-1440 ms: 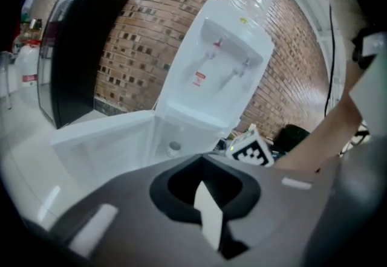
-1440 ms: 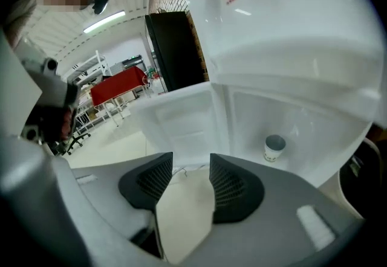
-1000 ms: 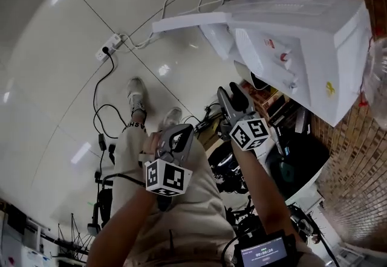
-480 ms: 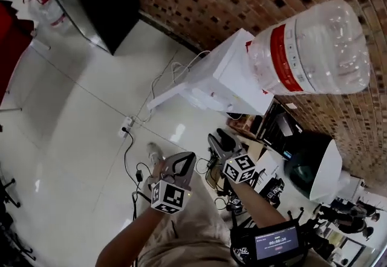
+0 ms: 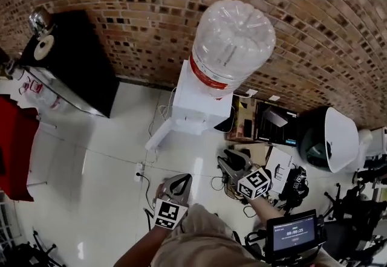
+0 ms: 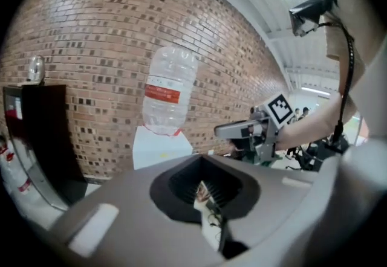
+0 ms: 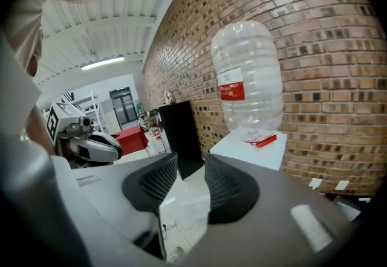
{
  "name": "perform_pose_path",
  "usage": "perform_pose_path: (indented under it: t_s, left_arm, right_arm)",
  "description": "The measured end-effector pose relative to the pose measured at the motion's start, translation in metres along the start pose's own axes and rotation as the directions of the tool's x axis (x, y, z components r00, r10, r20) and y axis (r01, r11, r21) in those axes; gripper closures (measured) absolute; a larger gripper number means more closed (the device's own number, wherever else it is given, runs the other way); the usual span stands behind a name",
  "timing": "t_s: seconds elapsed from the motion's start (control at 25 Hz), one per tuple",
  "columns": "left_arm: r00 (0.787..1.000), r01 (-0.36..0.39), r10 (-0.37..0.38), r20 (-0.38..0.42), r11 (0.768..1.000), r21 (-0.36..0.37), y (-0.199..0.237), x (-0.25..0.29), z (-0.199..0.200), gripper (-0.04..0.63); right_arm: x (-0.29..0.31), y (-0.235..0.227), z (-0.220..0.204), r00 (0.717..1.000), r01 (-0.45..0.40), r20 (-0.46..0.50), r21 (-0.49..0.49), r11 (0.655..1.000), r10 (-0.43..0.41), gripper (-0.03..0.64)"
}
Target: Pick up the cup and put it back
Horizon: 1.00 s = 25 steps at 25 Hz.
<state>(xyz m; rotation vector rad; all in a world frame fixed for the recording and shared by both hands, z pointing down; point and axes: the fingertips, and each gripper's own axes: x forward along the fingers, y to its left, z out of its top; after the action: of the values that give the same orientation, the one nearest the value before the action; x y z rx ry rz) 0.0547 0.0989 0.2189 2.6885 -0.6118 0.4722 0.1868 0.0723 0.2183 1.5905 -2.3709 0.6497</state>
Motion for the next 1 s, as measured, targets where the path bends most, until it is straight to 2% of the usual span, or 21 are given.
perform_pose_path:
  t_s: [0.12, 0.28, 0.36, 0.56, 0.76, 1.0]
  left_arm:
    - [0.999, 0.035, -0.035, -0.012, 0.999, -0.013, -0.022, -0.002, 0.007, 0.594]
    - [0.996, 0.083, -0.083, -0.013, 0.996, -0.014, -0.073, -0.006, 0.022, 0.593]
    - [0.997, 0.082, -0.082, -0.012, 0.996, -0.021, -0.091, -0.008, 0.029, 0.594]
    - [0.997, 0.083, -0.082, 0.017, 0.992, -0.096, -0.144, -0.017, 0.037, 0.594]
    - [0.994, 0.103, -0.099, 0.053, 0.992, -0.067, -0.201, -0.044, 0.044, 0.594]
    - [0.997, 0.047, -0.042, 0.069, 0.996, -0.069, -0.237, -0.073, 0.039, 0.594]
  right_arm:
    - [-0.043, -0.004, 0.010, 0.996, 0.053, 0.067, 0.025, 0.998, -0.054, 0.472]
    - [-0.107, 0.001, 0.022, 0.982, 0.091, 0.158, 0.077, 0.993, -0.102, 0.472]
    - [-0.135, 0.006, 0.028, 0.973, 0.101, 0.194, 0.119, 0.988, -0.123, 0.472]
    - [-0.202, 0.016, 0.040, 0.956, 0.097, 0.258, 0.171, 0.981, -0.139, 0.472]
    - [-0.274, 0.044, 0.058, 0.928, 0.088, 0.348, 0.139, 0.986, -0.132, 0.472]
    - [-0.330, 0.071, 0.037, 0.917, 0.039, 0.388, 0.146, 0.988, -0.094, 0.472]
